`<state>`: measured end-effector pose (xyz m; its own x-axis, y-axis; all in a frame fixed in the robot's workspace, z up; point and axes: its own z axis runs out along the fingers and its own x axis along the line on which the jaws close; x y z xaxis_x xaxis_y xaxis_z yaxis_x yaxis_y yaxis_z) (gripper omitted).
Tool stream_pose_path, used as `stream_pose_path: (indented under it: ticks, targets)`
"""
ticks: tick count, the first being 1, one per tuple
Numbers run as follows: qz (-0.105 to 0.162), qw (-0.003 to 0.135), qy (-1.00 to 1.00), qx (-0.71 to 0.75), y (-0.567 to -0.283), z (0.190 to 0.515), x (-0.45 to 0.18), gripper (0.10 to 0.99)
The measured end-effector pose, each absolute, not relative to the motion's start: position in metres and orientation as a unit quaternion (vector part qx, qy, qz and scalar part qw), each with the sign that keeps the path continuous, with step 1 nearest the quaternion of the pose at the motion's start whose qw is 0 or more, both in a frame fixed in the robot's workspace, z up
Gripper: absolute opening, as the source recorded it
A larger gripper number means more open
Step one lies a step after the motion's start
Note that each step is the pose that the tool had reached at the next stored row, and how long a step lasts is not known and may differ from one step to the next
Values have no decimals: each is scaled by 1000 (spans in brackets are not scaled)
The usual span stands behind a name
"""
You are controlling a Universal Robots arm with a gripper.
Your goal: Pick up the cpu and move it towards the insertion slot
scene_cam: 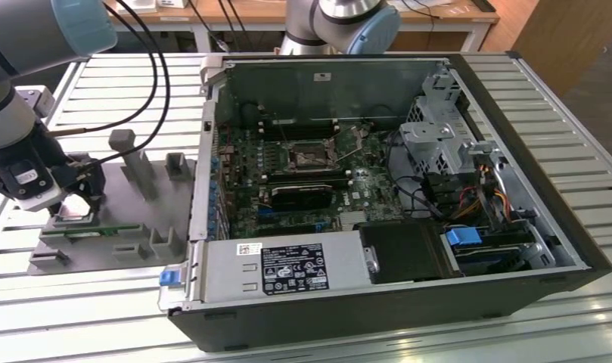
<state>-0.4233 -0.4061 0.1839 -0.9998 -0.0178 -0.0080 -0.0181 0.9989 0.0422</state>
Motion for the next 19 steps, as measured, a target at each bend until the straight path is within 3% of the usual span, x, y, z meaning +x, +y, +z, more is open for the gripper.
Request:
stream_pose_path:
  ticks: [9,13,19]
  targets:
    - [21,4,1000,-9,-406,184,-423,647]
    - [21,4,1000,-9,-406,184,-423,537]
    - [21,4,1000,-9,-406,184,-423,537]
